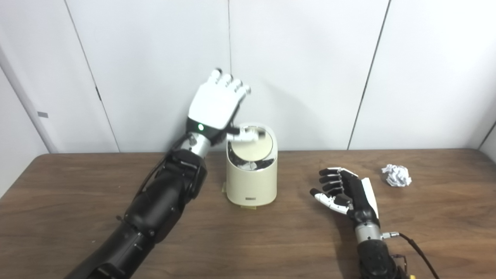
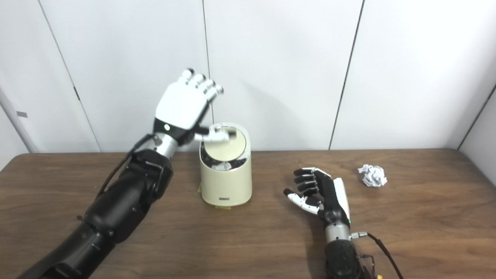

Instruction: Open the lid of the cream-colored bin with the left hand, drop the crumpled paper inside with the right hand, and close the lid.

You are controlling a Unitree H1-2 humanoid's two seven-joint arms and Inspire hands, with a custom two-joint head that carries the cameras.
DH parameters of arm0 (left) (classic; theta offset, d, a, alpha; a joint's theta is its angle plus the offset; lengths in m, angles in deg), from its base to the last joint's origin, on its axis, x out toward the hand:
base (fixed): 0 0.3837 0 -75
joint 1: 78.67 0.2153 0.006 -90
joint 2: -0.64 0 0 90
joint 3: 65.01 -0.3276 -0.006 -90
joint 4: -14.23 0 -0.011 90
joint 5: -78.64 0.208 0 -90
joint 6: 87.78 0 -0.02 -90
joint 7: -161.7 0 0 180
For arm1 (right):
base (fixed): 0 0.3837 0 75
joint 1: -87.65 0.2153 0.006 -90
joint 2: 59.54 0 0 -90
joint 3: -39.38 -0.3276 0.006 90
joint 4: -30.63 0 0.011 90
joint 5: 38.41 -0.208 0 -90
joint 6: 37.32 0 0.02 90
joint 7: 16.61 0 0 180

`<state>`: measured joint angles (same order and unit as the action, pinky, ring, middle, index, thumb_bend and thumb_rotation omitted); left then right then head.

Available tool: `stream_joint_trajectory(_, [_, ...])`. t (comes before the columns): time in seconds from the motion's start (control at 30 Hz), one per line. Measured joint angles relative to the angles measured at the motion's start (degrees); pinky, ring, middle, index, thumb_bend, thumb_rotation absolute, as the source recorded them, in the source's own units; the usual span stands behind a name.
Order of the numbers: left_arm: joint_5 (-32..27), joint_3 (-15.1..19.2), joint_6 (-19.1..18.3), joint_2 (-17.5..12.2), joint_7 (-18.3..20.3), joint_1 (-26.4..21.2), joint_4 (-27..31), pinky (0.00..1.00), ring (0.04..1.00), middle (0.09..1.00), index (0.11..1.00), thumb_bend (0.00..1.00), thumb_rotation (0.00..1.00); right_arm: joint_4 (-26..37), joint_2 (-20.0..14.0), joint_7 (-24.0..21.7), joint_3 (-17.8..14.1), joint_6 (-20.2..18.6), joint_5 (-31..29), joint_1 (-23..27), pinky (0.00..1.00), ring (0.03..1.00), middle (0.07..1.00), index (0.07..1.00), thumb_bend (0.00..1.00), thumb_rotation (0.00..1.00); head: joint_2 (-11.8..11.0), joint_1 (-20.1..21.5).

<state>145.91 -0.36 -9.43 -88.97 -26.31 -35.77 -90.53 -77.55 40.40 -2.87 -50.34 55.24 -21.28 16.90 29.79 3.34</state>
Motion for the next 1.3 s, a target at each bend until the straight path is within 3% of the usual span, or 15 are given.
stream_joint_trajectory(0.2, [-1.61,3.77,-2.82,0.80,6.11,-0.21,6.39,1.00,0.932,0.896,0.890,0.73,1.00,-0.17,0.00,0.09,0.02,0.16,-0.02,0.02,0.46,0.537,0.586,0.598,0.40,0.09,-0.09,-0.18])
stream_joint_trajectory(0.37, [-1.71,5.59,-3.92,0.77,8.29,-0.26,9.42,0.97,0.915,0.882,0.873,0.75,1.00,-0.17,-0.02,0.09,-0.03,0.16,-0.07,0.05,0.46,0.535,0.583,0.601,0.39,0.10,-0.26,-0.35])
stream_joint_trajectory(0.5, [-1.76,5.94,-3.69,0.68,8.63,-0.28,9.42,0.99,0.920,0.881,0.868,0.89,0.90,-0.24,-0.04,0.10,-0.01,0.17,-0.05,0.05,0.46,0.537,0.586,0.598,0.38,0.09,-0.09,-0.26])
stream_joint_trajectory(0.57, [-1.76,5.79,-3.47,0.58,8.82,-0.24,9.31,1.00,0.929,0.883,0.868,0.98,0.82,-0.23,-0.04,0.10,-0.01,0.16,-0.04,0.06,0.47,0.542,0.591,0.599,0.38,0.09,0.00,-0.26])
stream_joint_trajectory(0.63, [-1.72,5.12,-2.69,0.21,8.97,-0.14,8.83,1.00,0.948,0.897,0.884,1.00,0.69,-0.21,-0.03,0.10,0.00,0.10,0.00,0.06,0.47,0.546,0.595,0.600,0.38,0.09,0.17,-0.09])
stream_joint_trajectory(0.73, [-1.73,3.67,-1.12,-0.84,10.17,0.08,7.92,1.00,0.966,0.911,0.895,1.00,0.58,-0.20,-0.02,0.10,0.02,0.09,0.04,0.05,0.47,0.539,0.588,0.598,0.39,0.08,0.26,-0.09])
stream_joint_trajectory(0.97, [-1.57,1.78,-0.13,-1.56,12.81,0.42,4.74,1.00,0.962,0.926,0.904,1.00,0.51,-0.17,-0.01,0.11,-0.02,0.09,-0.01,0.05,0.46,0.537,0.587,0.601,0.40,0.08,0.35,0.18])
stream_joint_trajectory(1.3, [-0.91,-0.56,-0.43,-1.37,13.39,1.34,2.77,1.00,0.993,0.943,0.925,1.00,0.44,0.07,-0.03,0.11,0.08,0.05,0.10,0.02,0.46,0.533,0.581,0.600,0.39,0.11,1.05,0.35])
